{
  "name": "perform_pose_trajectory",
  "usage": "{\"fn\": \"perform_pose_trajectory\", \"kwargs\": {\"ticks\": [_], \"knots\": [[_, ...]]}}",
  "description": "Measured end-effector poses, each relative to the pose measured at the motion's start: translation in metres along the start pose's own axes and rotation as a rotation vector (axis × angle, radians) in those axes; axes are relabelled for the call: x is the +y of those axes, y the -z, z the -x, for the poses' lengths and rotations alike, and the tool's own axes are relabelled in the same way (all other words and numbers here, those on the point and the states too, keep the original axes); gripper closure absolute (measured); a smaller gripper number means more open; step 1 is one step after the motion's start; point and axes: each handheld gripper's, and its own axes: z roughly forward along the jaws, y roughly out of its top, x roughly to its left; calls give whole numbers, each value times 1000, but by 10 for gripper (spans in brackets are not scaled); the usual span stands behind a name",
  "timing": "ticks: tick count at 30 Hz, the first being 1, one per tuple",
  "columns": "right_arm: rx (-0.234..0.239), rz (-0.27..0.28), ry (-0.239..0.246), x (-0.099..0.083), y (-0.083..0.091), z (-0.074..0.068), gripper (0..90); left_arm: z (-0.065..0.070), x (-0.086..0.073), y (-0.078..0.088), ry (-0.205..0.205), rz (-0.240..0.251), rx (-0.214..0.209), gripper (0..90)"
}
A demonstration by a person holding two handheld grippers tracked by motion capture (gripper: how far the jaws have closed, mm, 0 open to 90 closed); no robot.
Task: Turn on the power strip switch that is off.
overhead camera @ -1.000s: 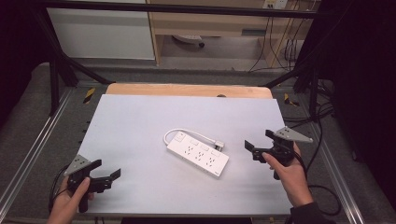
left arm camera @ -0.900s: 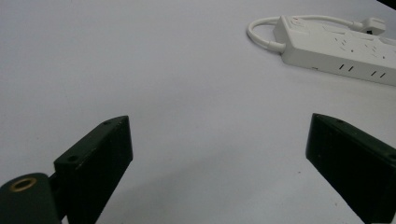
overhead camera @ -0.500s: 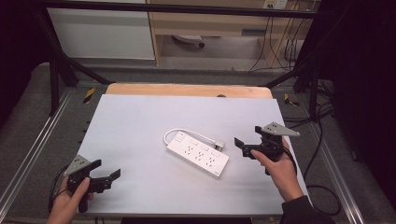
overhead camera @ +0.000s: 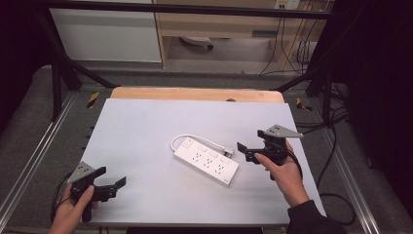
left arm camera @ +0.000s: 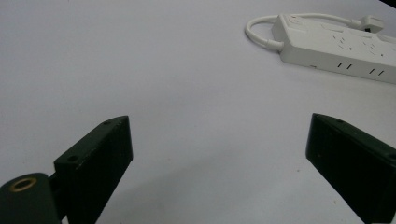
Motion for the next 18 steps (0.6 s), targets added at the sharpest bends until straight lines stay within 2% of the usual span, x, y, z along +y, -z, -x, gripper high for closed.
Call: {"fn": "perform_pose_trajectory", "kwargs": {"ticks": [7,18], "knots": [[18,4,-22,2,-9,-2,83,0,0,0,1,-1,1,73],[28,0,-21,3,-19,-6,137,0,0,0,-1,-3,0,73]]}}
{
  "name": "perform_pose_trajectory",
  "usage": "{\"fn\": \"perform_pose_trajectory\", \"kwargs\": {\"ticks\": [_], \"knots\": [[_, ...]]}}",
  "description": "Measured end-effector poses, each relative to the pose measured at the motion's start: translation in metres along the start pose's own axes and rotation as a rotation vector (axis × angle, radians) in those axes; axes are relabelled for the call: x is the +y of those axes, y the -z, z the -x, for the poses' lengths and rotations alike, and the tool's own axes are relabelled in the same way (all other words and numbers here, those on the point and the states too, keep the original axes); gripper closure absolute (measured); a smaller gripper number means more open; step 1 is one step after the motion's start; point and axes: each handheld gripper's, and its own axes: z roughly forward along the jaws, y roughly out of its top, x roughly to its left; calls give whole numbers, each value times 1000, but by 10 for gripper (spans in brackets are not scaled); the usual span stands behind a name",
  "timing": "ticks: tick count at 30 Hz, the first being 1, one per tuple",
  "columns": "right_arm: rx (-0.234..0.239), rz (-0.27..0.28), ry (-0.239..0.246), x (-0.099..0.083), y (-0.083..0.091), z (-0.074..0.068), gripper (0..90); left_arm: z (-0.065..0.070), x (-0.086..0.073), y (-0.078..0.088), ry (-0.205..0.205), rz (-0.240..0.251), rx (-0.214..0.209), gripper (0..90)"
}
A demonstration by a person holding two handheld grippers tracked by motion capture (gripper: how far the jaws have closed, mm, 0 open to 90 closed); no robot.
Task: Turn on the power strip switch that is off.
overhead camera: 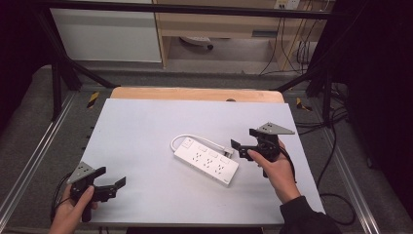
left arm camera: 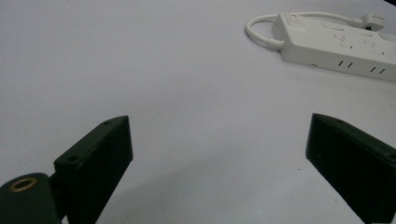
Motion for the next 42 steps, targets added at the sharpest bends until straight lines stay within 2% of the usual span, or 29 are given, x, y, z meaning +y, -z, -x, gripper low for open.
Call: {"fn": "perform_pose_trajectory", "kwargs": {"ticks": [12,16,25,42], "knots": [[8,-22,14,-1,-11,-7,186,0,0,0,-2,-2,0,72],[-7,-25,21,-1,-12,-8,253,0,0,0,-2,-1,3,72],[-6,-24,20,-2,-15,-9,384,0,0,0,-5,-3,1,72],[25,-33,55,-10,-26,-20,558,0,0,0,-7,-3,0,72]]}}
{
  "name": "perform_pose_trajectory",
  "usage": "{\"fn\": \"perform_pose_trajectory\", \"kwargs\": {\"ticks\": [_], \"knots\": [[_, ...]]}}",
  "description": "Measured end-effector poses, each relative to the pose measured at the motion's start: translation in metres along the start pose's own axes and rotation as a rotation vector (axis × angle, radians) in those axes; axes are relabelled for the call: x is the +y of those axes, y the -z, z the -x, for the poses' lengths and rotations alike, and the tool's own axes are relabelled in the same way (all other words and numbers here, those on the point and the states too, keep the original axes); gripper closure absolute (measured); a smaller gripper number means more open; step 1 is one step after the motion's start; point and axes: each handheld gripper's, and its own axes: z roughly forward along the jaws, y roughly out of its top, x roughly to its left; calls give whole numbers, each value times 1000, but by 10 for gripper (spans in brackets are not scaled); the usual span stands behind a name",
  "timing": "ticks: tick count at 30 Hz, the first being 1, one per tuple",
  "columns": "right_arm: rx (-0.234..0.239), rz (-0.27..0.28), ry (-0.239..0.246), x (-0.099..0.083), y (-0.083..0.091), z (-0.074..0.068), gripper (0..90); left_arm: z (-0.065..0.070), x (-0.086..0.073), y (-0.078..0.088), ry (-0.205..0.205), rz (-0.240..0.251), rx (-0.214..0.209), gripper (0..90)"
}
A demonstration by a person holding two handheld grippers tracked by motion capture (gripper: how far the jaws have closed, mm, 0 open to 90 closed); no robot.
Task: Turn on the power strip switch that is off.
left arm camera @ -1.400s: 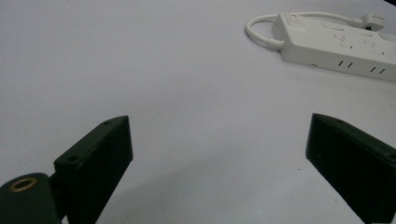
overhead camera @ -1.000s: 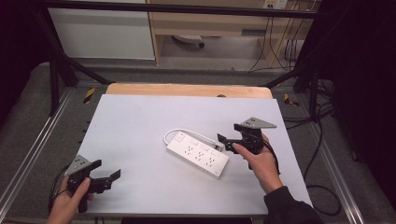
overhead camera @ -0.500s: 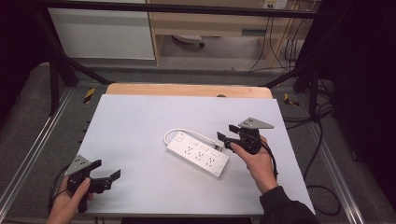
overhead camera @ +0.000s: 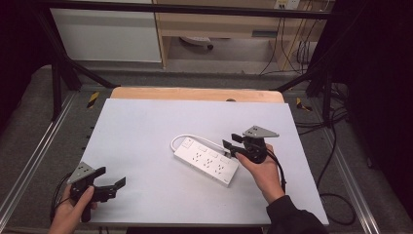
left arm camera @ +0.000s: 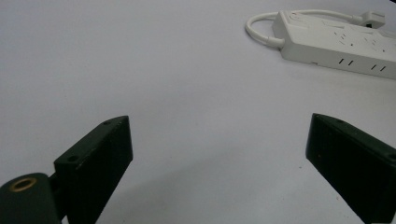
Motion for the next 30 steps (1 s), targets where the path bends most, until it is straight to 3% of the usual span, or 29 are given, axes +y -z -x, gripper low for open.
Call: {"fn": "perform_pose_trajectory", "kwargs": {"ticks": [14,30], "knots": [[3,-5,32,-12,-11,-7,689,0,0,0,-2,-2,-5,73],[30,-38,52,-22,-20,-10,774,0,-1,0,-4,-5,-5,73]]}}
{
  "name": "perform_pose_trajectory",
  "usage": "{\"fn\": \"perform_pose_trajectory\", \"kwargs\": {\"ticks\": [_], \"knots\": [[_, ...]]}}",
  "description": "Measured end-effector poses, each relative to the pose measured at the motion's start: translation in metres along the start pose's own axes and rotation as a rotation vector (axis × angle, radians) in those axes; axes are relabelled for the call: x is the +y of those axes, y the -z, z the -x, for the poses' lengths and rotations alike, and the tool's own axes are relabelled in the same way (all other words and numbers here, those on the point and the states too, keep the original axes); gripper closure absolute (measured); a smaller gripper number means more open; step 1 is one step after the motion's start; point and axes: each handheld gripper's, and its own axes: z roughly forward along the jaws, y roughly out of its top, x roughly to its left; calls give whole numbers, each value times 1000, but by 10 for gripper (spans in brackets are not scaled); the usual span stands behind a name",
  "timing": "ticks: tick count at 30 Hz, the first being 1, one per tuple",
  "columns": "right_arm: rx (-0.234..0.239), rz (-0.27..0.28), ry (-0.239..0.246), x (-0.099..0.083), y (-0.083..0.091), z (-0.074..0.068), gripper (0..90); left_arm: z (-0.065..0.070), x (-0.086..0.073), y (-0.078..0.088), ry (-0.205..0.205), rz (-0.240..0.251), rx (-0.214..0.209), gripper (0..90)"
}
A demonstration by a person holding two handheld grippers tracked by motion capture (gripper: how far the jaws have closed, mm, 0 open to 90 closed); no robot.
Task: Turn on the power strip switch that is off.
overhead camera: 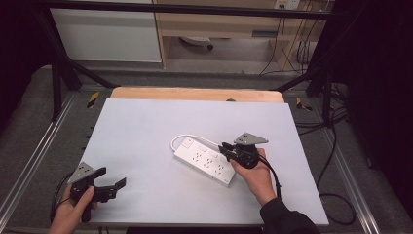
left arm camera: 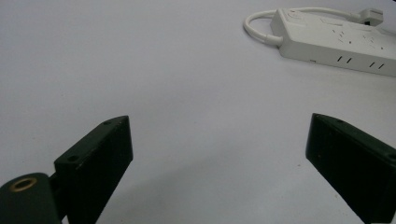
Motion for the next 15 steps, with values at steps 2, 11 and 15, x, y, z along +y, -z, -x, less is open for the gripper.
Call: {"fn": "perform_pose_trajectory", "kwargs": {"ticks": [2,11,15], "knots": [[2,-8,0,-2,-1,0,783,0,0,0,-1,-1,-1,73],[10,-23,-9,-11,-2,3,816,0,0,0,-2,-6,1,73],[17,-25,-15,-13,-1,3,836,0,0,0,-4,-8,1,73]]}}
